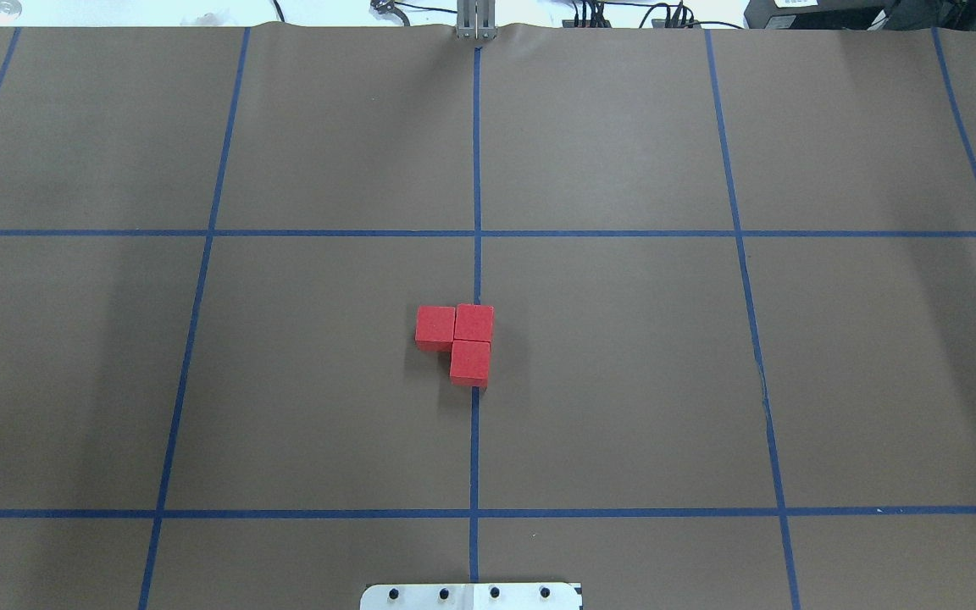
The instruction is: Form red blocks into L shape at center
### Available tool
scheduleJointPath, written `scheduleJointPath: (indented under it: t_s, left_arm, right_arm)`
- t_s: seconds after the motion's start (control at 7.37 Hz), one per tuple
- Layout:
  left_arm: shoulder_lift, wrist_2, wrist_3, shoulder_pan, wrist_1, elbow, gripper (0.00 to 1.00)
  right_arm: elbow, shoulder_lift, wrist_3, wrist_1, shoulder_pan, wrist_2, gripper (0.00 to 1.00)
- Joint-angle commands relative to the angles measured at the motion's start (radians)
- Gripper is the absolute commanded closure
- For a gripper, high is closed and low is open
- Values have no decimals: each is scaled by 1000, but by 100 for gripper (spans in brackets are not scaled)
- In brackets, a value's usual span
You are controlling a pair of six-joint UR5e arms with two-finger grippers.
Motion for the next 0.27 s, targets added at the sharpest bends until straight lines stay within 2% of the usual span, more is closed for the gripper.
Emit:
scheduleJointPath:
  t_s: [0.0, 0.14]
  left_arm:
    - [0, 0, 0, 1, 0, 0, 0]
    - [0, 0, -2, 1, 0, 0, 0]
  right_arm:
    - [-1, -1, 0, 0, 0, -1, 1]
    - [0, -1, 0, 0, 0, -1, 1]
